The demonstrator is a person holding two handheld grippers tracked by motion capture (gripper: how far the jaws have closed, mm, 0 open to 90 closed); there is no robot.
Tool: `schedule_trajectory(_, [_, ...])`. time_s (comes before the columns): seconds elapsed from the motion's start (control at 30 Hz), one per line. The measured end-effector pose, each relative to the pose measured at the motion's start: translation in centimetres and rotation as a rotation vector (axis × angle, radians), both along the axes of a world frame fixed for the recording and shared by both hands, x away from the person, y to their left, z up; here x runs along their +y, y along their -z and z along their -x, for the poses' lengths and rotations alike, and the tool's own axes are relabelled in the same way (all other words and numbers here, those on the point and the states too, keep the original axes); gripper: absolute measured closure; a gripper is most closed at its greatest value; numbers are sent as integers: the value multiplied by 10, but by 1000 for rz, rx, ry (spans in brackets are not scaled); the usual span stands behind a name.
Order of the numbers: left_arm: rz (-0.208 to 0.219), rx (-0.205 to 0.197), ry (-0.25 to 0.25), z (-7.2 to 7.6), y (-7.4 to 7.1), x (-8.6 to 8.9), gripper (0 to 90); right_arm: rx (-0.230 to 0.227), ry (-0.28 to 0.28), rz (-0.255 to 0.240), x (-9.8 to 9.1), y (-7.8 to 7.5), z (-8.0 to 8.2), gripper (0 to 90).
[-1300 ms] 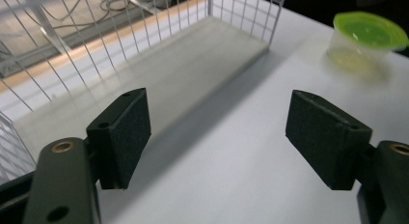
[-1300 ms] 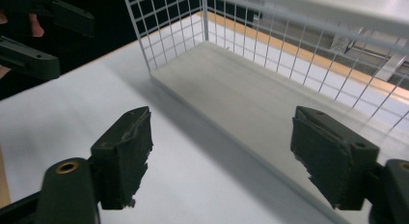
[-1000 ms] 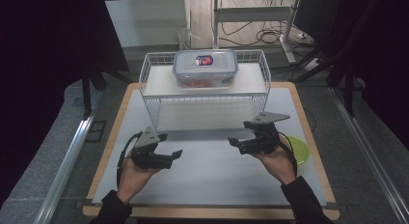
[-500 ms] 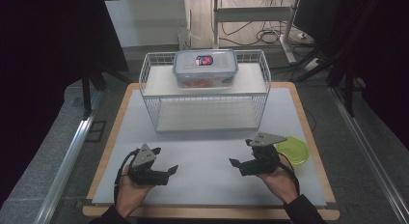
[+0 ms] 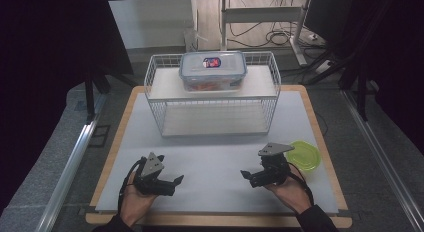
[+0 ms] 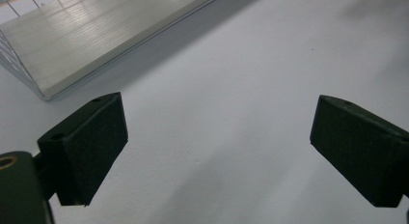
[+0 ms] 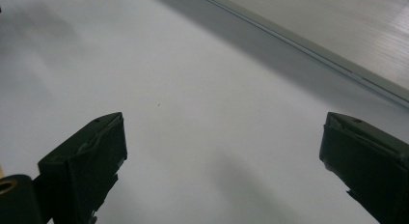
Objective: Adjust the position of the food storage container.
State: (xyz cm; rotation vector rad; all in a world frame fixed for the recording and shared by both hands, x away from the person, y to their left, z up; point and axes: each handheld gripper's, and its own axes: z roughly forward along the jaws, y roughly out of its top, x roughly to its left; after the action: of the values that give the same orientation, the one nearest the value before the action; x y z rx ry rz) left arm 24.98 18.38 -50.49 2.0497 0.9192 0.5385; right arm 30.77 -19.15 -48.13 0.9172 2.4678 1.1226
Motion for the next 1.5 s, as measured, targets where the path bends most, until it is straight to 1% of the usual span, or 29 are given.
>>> schedule_trajectory(0.03, [-2, -3, 1, 0, 0, 0, 59, 11, 2, -2, -1, 0, -1, 17])
schedule_trajectory(0.1, [-8, -7, 4, 0, 1, -1, 60, 14, 14, 16, -2, -1, -1, 23])
schedule_trajectory(0.13, [-9, -8, 5, 0, 1, -1, 60, 8, 23, 21, -3, -2, -2, 50])
schedule_trajectory(0.2, [-15, -12, 7, 0, 1, -2, 61, 4, 39, 12, -7, -6, -2, 152])
schedule_trajectory(0.23, [-22, -15, 8, 0, 2, -2, 61, -7, 49, 6, -11, -9, -2, 215])
schedule_trajectory(0.3, [-40, -25, 11, 1, 2, -3, 61, -37, 91, 5, -19, -18, -2, 357])
schedule_trajectory(0.37, [-42, -30, 11, 1, 2, -4, 61, -47, 115, 6, -29, -25, -3, 483])
schedule_trajectory(0.47, [-41, -35, 14, 2, 2, -4, 61, -40, 133, -8, -44, -31, -6, 619])
schedule_trajectory(0.53, [-41, -31, 13, 2, 2, -4, 61, -44, 153, 3, -55, -33, -9, 712])
schedule_trajectory(0.6, [-46, -31, 16, 2, 3, -5, 61, -51, 180, 15, -65, -34, -12, 784])
schedule_trajectory(0.63, [-47, -31, 17, 2, 3, -5, 61, -53, 199, 12, -72, -35, -14, 822])
schedule_trajectory(0.67, [-49, -32, 19, 2, 3, -6, 61, -54, 207, 12, -74, -35, -15, 834])
schedule_trajectory(0.77, [-49, -34, 20, 3, 3, -6, 63, -54, 255, 10, -90, -37, -19, 863])
schedule_trajectory(0.8, [-47, -32, 22, 2, 3, -6, 65, -60, 274, 10, -95, -38, -20, 869])
schedule_trajectory(0.9, [-45, -25, 28, 2, 3, -6, 68, -59, 323, 3, -109, -39, -23, 896])
schedule_trajectory(0.93, [-44, -22, 27, 2, 3, -6, 69, -61, 347, 7, -115, -39, -24, 899])
schedule_trajectory(1.07, [-48, -17, 31, 2, 4, -7, 69, -62, 411, 20, -132, -38, -27, 900])
schedule_trajectory(1.2, [-52, -15, 36, 1, 4, -6, 70, -57, 461, 10, -149, -37, -28, 900])
schedule_trajectory(1.33, [-50, -10, 35, 1, 4, -6, 70, -56, 509, 15, -164, -34, -28, 900])
schedule_trajectory(1.5, [-56, -2, 41, 0, 5, -7, 71, -40, 543, 30, -174, -28, -30, 900])
